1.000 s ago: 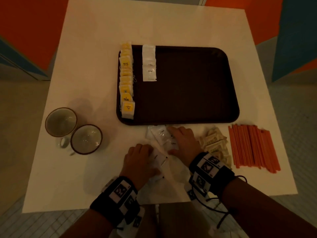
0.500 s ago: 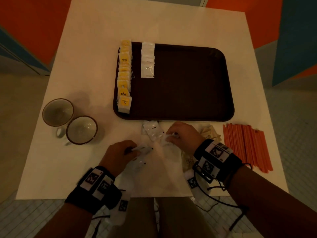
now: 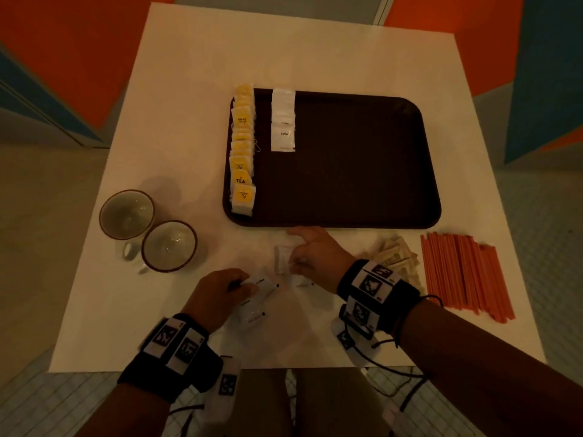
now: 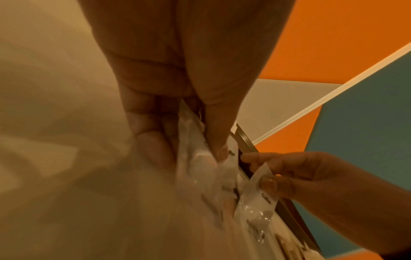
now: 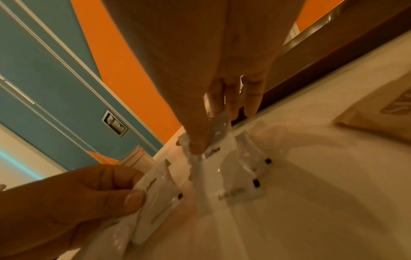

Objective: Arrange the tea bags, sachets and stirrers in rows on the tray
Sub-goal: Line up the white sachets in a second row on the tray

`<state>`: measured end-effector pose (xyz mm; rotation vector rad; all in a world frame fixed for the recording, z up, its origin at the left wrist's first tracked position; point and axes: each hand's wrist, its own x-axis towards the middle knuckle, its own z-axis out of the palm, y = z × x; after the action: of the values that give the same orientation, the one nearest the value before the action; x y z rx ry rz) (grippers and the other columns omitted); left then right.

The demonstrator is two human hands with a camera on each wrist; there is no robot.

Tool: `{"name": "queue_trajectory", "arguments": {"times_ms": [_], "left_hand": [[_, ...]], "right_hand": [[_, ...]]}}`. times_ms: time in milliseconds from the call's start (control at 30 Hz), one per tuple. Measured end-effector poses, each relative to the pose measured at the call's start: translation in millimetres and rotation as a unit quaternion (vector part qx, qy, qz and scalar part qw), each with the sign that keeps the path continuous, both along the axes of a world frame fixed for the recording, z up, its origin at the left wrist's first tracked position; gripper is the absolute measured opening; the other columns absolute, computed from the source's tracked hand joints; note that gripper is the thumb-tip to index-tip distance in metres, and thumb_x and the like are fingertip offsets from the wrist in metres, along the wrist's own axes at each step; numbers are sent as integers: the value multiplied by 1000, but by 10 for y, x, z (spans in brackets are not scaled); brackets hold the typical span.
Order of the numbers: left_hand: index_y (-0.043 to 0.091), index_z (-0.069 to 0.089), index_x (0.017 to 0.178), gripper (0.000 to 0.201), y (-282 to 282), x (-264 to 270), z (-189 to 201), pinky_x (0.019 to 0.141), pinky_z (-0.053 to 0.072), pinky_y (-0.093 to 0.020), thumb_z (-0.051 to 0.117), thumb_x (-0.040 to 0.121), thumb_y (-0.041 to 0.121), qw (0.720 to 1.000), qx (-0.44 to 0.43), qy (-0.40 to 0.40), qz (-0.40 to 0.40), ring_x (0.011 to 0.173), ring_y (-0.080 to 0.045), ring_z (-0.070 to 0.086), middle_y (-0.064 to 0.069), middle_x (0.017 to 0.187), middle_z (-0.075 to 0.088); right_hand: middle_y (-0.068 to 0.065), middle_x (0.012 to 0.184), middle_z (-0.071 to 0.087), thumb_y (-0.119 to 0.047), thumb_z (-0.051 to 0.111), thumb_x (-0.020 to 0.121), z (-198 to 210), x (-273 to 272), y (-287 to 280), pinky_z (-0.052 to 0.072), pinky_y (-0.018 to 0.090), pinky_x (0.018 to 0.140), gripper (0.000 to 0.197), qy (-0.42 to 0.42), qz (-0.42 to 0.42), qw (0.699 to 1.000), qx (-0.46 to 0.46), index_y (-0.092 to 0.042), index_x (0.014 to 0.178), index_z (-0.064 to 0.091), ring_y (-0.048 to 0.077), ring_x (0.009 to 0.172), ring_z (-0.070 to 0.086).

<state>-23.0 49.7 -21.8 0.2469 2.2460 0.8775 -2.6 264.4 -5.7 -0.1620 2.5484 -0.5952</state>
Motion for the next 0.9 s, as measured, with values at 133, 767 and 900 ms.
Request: {"name": "queue_trajectory", "arguments": {"times_ms": [133,767,900], "left_hand": [[13,69,86,17,18,-45,33,74,50,-33,61,86,28,1000,27,-1,14,78,-19,62,-7,84,68],[22,68,89,10,408,-370,490,61,48,-19,69,80,20,986,154,63,-3,64,-2,57,6,77,59],[27,61,93,22,421,-479,485,63,50,-13,71,77,17,970,198,101,97,66,-3,56,4,76,55]], "right_hand": [[6,132,41,-21,64,81,-44,-48,-73,30,32,100,23,-13,55,998,33,-15,103,67,26,126,29],[-5,81,66,-10,75,73,529,-13,111,53,30,81,17,-70,-210,940,-261,-22,69,64,10,79,62],[20,95,68,-9,76,70,554,46,191,55,42,86,12,-38,-351,880,-318,-14,72,65,33,93,64]]}}
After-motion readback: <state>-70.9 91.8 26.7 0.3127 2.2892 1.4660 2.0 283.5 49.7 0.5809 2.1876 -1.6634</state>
